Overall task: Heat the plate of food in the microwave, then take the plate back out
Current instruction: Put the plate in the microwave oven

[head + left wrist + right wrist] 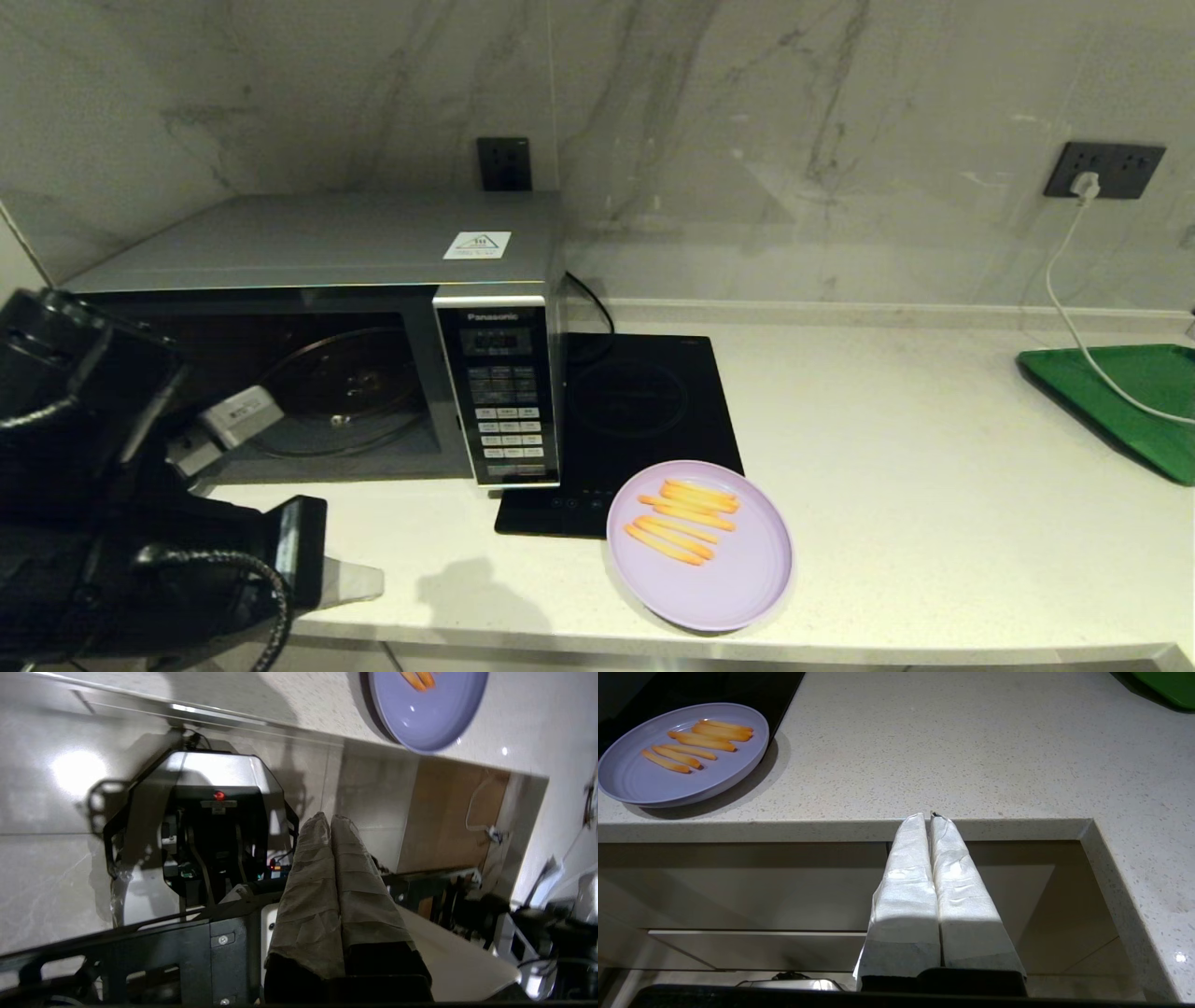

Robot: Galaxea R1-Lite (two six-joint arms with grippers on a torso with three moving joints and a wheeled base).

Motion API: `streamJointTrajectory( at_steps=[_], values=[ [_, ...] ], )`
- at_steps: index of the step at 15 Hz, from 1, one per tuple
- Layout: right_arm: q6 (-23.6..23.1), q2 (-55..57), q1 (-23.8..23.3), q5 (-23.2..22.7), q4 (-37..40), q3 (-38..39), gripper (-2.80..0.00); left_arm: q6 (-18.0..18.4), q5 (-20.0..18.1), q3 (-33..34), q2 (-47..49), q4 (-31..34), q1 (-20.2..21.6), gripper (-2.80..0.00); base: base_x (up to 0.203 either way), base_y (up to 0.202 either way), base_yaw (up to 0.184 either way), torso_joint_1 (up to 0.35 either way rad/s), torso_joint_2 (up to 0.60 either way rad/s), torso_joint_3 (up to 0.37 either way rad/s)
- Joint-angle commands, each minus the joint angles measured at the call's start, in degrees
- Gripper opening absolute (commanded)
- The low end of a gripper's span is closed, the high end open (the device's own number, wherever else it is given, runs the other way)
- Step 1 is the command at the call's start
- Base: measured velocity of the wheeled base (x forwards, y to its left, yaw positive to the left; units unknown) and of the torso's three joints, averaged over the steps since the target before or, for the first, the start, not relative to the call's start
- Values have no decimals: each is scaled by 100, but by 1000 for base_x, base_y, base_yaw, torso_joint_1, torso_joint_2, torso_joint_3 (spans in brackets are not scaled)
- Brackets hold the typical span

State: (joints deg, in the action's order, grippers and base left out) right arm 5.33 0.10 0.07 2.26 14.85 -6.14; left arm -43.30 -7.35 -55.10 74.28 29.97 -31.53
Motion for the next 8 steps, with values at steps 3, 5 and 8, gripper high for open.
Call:
streamJointTrajectory(
  at_steps=[3, 5, 8],
  values=[
    [3, -1, 1, 3, 9, -1, -280, 132, -117, 335, 1315, -1546, -388, -280, 0, 0, 0, 0, 0, 0],
    [3, -1, 1, 3, 9, -1, -280, 177, -127, 336, 2138, -2249, -520, -280, 0, 0, 0, 0, 0, 0],
    [3, -1, 1, 3, 9, -1, -280, 301, -83, 321, 3353, -3176, -733, 0, 0, 0, 0, 4, 1, 8]
  ],
)
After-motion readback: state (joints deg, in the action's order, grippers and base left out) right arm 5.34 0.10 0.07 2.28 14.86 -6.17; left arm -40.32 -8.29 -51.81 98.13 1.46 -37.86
